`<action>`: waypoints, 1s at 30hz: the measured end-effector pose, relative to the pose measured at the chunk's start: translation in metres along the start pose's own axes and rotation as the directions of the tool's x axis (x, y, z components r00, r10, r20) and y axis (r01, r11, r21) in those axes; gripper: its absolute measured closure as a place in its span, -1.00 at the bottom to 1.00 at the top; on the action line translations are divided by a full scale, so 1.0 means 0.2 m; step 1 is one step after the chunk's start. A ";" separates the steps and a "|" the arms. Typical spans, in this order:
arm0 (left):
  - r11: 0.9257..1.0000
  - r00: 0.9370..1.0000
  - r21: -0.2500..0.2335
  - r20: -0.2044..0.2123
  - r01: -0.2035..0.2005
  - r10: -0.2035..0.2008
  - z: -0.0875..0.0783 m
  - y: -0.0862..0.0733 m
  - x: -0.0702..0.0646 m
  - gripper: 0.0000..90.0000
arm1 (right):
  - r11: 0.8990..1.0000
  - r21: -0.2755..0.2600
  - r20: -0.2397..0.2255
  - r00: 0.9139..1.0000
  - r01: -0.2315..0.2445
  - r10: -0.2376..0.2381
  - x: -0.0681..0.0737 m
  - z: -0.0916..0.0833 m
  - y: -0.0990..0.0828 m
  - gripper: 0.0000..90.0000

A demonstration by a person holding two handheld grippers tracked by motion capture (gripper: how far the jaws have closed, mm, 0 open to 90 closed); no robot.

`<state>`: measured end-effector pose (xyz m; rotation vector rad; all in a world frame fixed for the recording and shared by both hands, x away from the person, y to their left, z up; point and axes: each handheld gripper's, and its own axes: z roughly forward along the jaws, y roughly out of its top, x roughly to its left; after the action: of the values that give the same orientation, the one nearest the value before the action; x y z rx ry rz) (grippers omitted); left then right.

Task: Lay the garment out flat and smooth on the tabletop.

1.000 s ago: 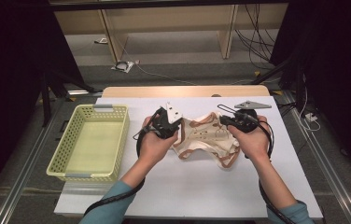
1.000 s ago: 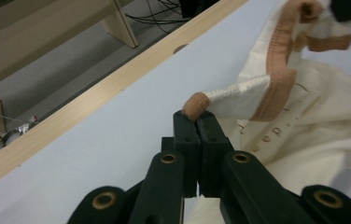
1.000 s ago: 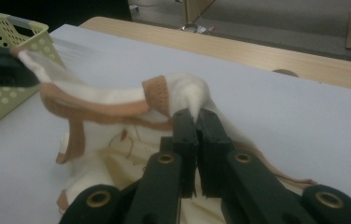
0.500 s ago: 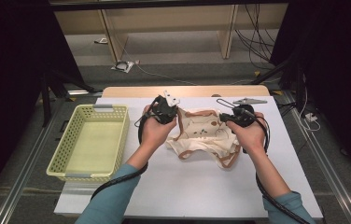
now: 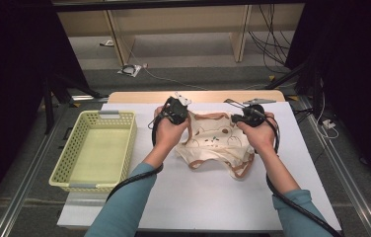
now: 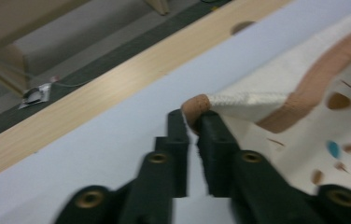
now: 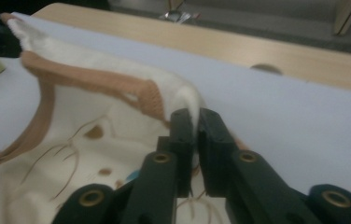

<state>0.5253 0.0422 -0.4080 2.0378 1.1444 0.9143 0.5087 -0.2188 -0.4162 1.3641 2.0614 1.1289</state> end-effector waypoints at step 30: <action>0.971 0.935 0.081 0.298 -0.225 0.192 -0.32 -0.40 -0.19 0.11 | 0.976 0.119 -0.064 0.983 0.181 -0.174 0.10 -0.26 -0.40 0.30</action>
<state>0.4230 0.0548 -0.4435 2.3290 0.8496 0.6304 0.4186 -0.2355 -0.4481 1.1876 2.2744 0.9859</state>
